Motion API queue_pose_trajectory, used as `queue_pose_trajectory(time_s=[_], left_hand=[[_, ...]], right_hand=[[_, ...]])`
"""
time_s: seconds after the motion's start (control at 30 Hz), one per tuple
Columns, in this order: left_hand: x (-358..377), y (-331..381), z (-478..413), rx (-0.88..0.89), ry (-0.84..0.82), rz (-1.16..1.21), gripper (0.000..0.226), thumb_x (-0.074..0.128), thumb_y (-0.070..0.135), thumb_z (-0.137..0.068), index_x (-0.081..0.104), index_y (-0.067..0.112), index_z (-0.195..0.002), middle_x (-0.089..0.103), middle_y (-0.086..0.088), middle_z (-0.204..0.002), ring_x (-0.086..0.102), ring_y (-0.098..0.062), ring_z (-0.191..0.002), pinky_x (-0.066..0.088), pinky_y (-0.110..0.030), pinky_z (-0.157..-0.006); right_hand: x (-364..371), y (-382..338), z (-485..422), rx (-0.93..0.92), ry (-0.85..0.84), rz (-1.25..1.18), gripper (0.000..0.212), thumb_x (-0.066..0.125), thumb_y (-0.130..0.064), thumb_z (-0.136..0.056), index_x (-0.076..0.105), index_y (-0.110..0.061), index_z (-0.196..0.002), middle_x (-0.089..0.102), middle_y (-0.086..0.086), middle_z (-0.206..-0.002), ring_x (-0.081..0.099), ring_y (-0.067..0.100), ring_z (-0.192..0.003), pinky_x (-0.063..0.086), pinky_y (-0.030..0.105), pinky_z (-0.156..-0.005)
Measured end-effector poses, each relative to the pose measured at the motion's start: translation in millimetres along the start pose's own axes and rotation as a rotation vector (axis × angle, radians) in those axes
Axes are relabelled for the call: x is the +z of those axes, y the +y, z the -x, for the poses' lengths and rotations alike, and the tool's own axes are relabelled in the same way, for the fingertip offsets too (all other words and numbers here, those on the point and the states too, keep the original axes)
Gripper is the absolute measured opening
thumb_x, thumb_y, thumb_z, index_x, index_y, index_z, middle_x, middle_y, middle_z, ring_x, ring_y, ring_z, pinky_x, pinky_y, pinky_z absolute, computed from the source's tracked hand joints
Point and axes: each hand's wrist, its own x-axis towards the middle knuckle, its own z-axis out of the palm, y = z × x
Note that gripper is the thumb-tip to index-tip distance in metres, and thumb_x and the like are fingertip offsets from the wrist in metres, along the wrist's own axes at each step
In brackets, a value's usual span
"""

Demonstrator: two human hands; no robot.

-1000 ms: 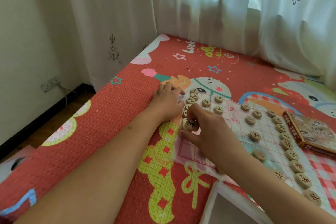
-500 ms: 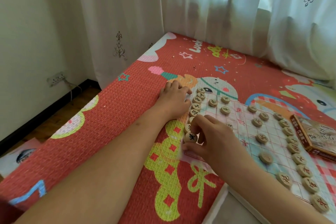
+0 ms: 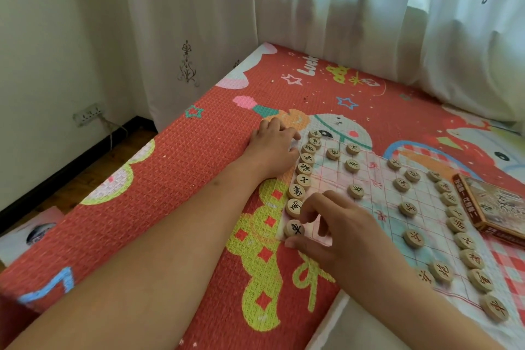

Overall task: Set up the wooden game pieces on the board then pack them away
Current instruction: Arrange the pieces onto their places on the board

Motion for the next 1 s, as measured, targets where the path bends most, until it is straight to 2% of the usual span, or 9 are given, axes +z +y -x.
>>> queue_pose_trajectory(time_s=[0.1,0.27,0.43,0.53,0.6,0.67,0.77,0.87,1.0], left_hand=[[0,0,0,0.003,0.010,0.002,0.040,0.046,0.031,-0.096,0.049,0.024,-0.135,0.037,-0.005,-0.137,0.026,-0.026,-0.132,0.022,-0.042,-0.112],[1,1,-1,0.005,0.008,-0.007,0.038,0.044,0.032,-0.097,0.050,0.025,-0.135,0.038,-0.005,-0.136,0.027,-0.026,-0.132,0.022,-0.042,-0.111],[-8,15,6,0.038,0.107,-0.031,0.036,0.044,0.031,-0.099,0.050,0.020,-0.133,0.044,-0.006,-0.130,0.035,-0.025,-0.126,0.031,-0.040,-0.108],[-18,27,20,0.058,0.171,0.059,0.022,0.046,0.031,-0.099,0.056,0.017,-0.114,0.056,-0.005,-0.110,0.054,-0.023,-0.101,0.048,-0.043,-0.089],[-30,37,31,0.030,0.174,0.060,0.017,0.047,0.032,-0.099,0.055,0.017,-0.103,0.059,-0.004,-0.095,0.058,-0.021,-0.082,0.051,-0.038,-0.069],[-41,50,49,0.017,0.170,-0.044,0.020,0.046,0.037,-0.099,0.051,0.017,-0.099,0.059,-0.003,-0.082,0.054,-0.018,-0.066,0.041,-0.032,-0.054],[-46,66,90,0.002,0.155,-0.143,0.029,0.045,0.049,-0.097,0.044,0.019,-0.098,0.053,0.003,-0.074,0.050,-0.016,-0.061,0.032,-0.031,-0.049],[-30,67,134,-0.015,0.103,-0.167,0.036,0.044,0.058,-0.093,0.039,0.023,-0.103,0.059,0.003,-0.084,0.059,-0.019,-0.072,0.041,-0.032,-0.056],[-11,62,160,-0.003,0.143,-0.195,0.032,0.044,0.056,-0.092,0.034,0.026,-0.093,0.055,0.006,-0.087,0.055,-0.017,-0.079,0.040,-0.033,-0.061]], right_hand=[[-12,2,11,0.018,0.063,0.009,0.034,0.048,-0.068,-0.076,0.048,-0.036,-0.085,0.049,-0.020,-0.082,0.054,0.003,-0.075,0.045,0.018,-0.060],[-28,13,47,0.122,0.197,0.017,0.013,0.060,-0.047,-0.078,0.054,-0.036,-0.081,0.055,-0.023,-0.075,0.056,0.000,-0.080,0.039,0.011,-0.054],[-20,24,82,0.162,0.208,0.039,0.018,0.073,-0.036,-0.073,0.058,-0.039,-0.083,0.051,-0.031,-0.078,0.054,-0.009,-0.085,0.036,0.001,-0.052],[-17,36,103,0.252,0.284,0.003,0.021,0.078,-0.028,-0.075,0.060,-0.035,-0.083,0.051,-0.027,-0.075,0.052,-0.009,-0.084,0.041,0.002,-0.055],[-18,41,116,0.276,0.352,0.012,0.012,0.069,-0.037,-0.081,0.058,-0.033,-0.083,0.049,-0.024,-0.071,0.050,-0.010,-0.077,0.036,-0.005,-0.063],[-19,45,128,0.332,0.381,0.011,0.014,0.060,-0.047,-0.080,0.056,-0.034,-0.084,0.047,-0.020,-0.065,0.050,-0.005,-0.063,0.036,-0.004,-0.060],[-15,44,144,0.445,0.382,-0.017,0.029,0.078,-0.034,-0.072,0.050,-0.033,-0.080,0.047,-0.009,-0.053,0.044,0.001,-0.041,0.042,0.006,-0.060],[-11,31,151,0.533,0.294,-0.069,0.040,0.081,-0.032,-0.068,0.043,-0.033,-0.080,0.049,-0.003,-0.051,0.053,0.013,-0.050,0.046,0.018,-0.052],[-21,20,153,0.626,0.167,-0.160,0.030,0.067,-0.038,-0.084,0.037,-0.035,-0.085,0.056,-0.002,-0.069,0.054,0.004,-0.060,0.046,0.019,-0.059]])
